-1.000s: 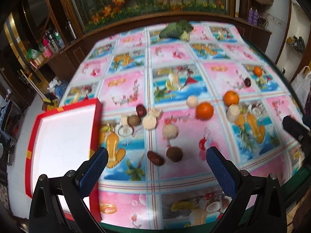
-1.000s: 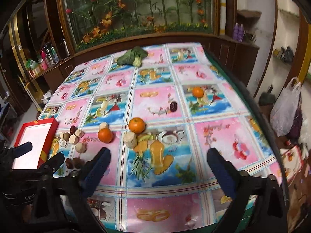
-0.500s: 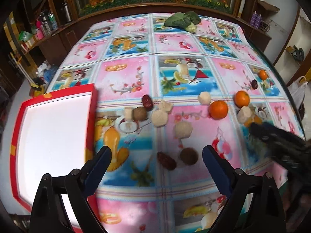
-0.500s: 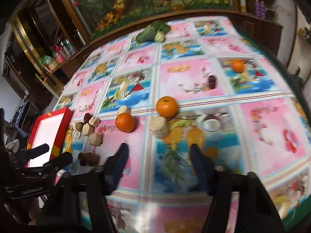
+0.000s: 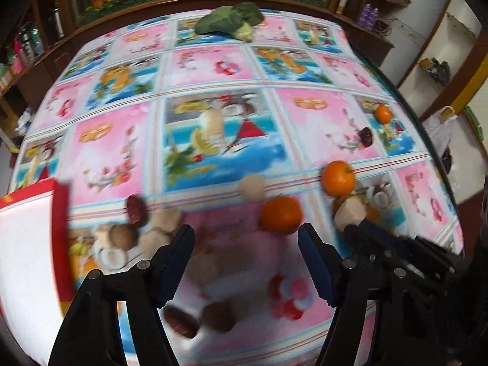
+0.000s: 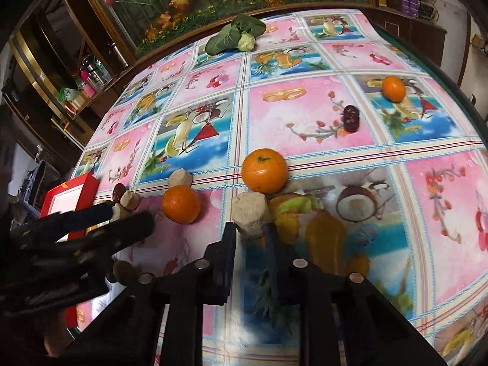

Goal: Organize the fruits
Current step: 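Grasp an orange with the left tool while the right tool grasps a beige cylindrical piece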

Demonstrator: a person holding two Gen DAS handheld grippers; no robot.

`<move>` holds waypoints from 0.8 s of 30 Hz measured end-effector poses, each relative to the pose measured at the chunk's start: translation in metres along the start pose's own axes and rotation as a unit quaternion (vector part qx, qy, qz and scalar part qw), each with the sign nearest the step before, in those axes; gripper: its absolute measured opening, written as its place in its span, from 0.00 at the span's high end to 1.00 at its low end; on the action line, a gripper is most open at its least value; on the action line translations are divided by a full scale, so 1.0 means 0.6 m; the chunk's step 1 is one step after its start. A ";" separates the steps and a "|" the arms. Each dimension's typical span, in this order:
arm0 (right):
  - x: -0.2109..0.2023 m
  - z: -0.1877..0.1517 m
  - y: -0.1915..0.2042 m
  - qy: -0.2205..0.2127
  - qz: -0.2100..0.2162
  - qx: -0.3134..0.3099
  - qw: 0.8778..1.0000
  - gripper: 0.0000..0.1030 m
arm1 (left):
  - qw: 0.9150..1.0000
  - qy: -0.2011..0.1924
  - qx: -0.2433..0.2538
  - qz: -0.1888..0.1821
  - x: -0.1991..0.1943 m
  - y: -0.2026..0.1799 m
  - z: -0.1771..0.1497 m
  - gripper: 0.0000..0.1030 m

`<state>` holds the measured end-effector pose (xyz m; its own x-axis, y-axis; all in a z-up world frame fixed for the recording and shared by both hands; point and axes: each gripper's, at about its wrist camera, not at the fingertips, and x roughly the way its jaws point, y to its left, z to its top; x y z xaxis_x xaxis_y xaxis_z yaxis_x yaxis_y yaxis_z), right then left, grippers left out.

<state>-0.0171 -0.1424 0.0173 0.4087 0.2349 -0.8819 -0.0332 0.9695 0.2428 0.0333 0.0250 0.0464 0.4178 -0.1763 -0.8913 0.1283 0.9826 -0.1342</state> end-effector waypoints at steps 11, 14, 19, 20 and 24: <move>-0.015 -0.009 -0.021 -0.006 0.039 0.023 0.999 0.85 | 0.999 0.002 0.036 -0.005 0.042 -0.034 0.005 0.71; -0.021 -0.006 -0.016 -0.014 0.042 0.022 0.999 0.63 | 0.999 0.009 -0.002 -0.037 0.036 -0.001 -0.004 0.71; 0.008 0.006 0.001 -0.005 0.019 0.007 1.000 0.58 | 0.998 -0.004 -0.039 -0.050 -0.013 0.048 -0.034 0.71; 0.015 0.006 0.003 -0.001 0.019 0.007 1.000 0.61 | 0.998 -0.009 -0.044 -0.053 -0.028 0.057 -0.042 0.71; 0.019 0.001 0.015 -0.006 -0.006 -0.006 1.000 0.74 | 0.997 -0.033 -0.058 -0.046 -0.092 0.084 -0.077 0.71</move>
<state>-0.0125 -0.1308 0.0098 0.4196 0.2218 -0.8802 -0.0389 0.9732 0.2267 -0.0249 0.0870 0.0689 0.4684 -0.2649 -0.8428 0.0655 0.9618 -0.2659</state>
